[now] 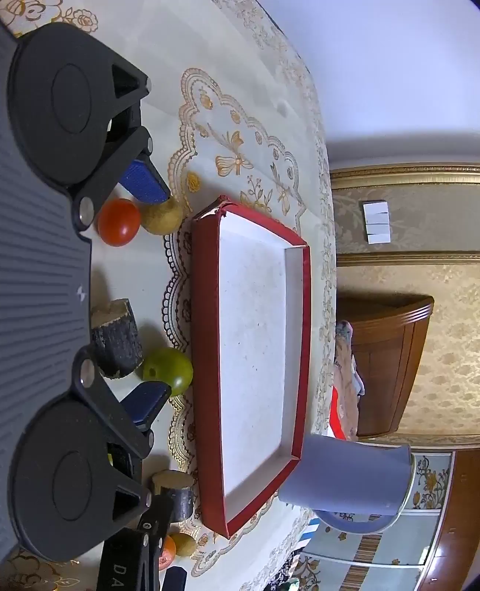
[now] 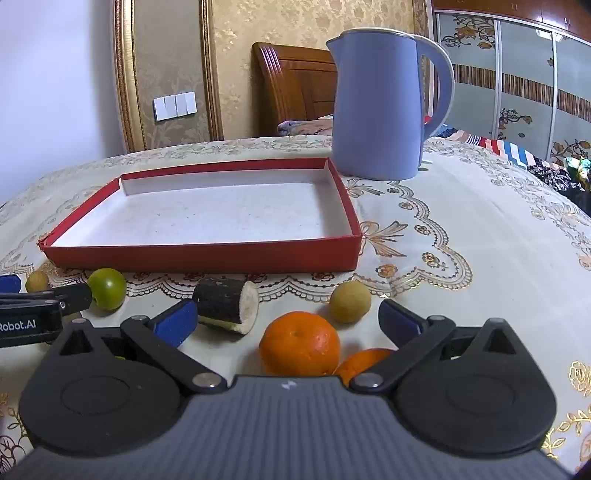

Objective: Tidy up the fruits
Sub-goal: 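Move the left gripper toward the dark bark-covered wood chunk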

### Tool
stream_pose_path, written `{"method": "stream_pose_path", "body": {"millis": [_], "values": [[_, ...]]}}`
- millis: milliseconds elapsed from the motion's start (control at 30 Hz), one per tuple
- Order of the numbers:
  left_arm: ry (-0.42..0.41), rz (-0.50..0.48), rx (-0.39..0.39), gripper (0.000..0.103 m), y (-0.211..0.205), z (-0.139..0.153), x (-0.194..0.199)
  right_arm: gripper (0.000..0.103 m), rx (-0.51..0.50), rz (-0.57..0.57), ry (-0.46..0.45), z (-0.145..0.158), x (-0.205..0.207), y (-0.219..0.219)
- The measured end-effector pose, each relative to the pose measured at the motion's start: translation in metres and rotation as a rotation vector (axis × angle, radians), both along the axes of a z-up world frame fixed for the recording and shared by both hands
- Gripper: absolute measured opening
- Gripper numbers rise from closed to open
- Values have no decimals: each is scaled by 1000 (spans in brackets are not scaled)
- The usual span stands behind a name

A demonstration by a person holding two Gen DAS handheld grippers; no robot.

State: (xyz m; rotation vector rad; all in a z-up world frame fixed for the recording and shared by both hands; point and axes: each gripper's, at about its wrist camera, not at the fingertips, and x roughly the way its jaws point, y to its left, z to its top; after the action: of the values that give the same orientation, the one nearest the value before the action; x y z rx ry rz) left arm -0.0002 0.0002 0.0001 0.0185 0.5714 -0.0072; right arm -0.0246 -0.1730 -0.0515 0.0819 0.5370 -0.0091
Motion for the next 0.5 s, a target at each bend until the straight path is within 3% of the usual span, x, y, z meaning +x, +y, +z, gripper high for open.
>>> {"method": "stream_pose_path", "body": {"millis": [500], "values": [[-13, 1, -5, 103, 4, 4, -3, 103, 20, -8, -10, -1, 0, -4]]}}
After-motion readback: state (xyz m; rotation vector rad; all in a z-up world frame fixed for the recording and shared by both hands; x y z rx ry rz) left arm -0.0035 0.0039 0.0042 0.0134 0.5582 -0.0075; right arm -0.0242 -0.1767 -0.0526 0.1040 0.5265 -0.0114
